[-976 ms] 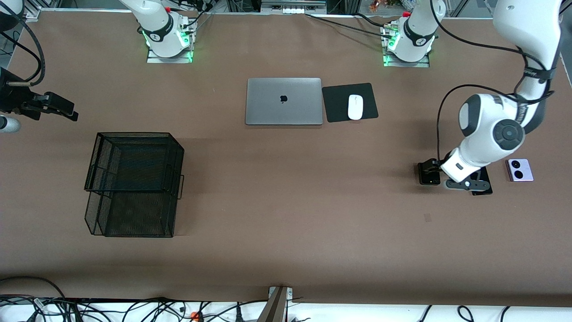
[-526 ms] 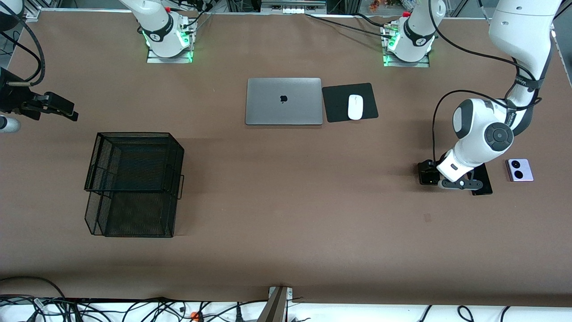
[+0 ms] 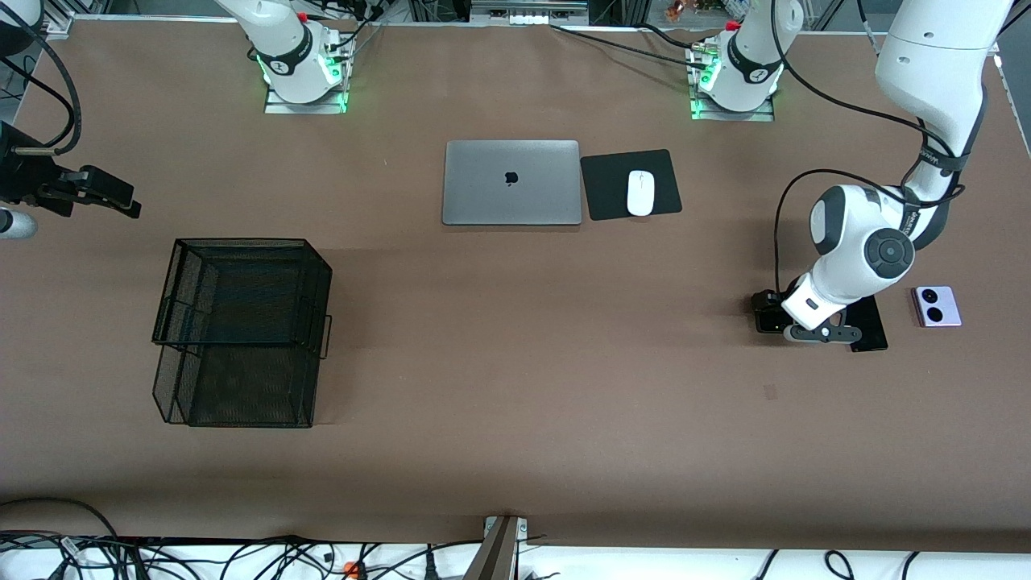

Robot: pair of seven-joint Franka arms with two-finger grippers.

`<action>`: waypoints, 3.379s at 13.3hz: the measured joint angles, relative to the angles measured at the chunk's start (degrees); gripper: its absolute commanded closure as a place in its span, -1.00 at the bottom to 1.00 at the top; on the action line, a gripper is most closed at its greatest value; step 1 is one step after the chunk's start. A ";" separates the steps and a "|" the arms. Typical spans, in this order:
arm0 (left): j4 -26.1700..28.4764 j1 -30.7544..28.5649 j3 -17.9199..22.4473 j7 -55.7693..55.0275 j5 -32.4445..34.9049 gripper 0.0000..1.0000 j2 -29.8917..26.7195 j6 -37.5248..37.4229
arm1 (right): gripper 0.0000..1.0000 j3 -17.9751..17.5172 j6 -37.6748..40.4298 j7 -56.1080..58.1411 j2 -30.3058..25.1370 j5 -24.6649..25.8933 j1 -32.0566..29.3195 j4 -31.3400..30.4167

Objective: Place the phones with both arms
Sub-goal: 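Carry the flip phone to mid-table with the left gripper while the right gripper approaches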

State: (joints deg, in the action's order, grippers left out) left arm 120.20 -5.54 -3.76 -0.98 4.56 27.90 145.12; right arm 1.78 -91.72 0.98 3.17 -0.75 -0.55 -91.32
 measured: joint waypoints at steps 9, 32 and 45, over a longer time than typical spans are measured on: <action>0.10 0.00 -0.08 -0.46 0.00 0.37 1.37 0.31 | -1.00 0.00 -0.11 0.04 0.12 0.01 0.00 0.00; -39.09 34.62 -13.15 -38.35 -1.73 0.37 22.24 -6.31 | -1.00 -0.34 -0.23 0.20 0.77 0.20 0.00 0.02; -43.57 35.09 -6.05 -44.48 -1.66 -1.00 12.37 -28.11 | -1.00 -1.64 -6.29 -3.70 5.82 0.03 5.03 -0.05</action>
State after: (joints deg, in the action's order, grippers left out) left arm 76.62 29.54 -9.81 -45.46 2.91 40.27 117.01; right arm 0.14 -98.01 -2.72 8.99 -0.73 4.49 -91.37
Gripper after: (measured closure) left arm 0.000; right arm 0.000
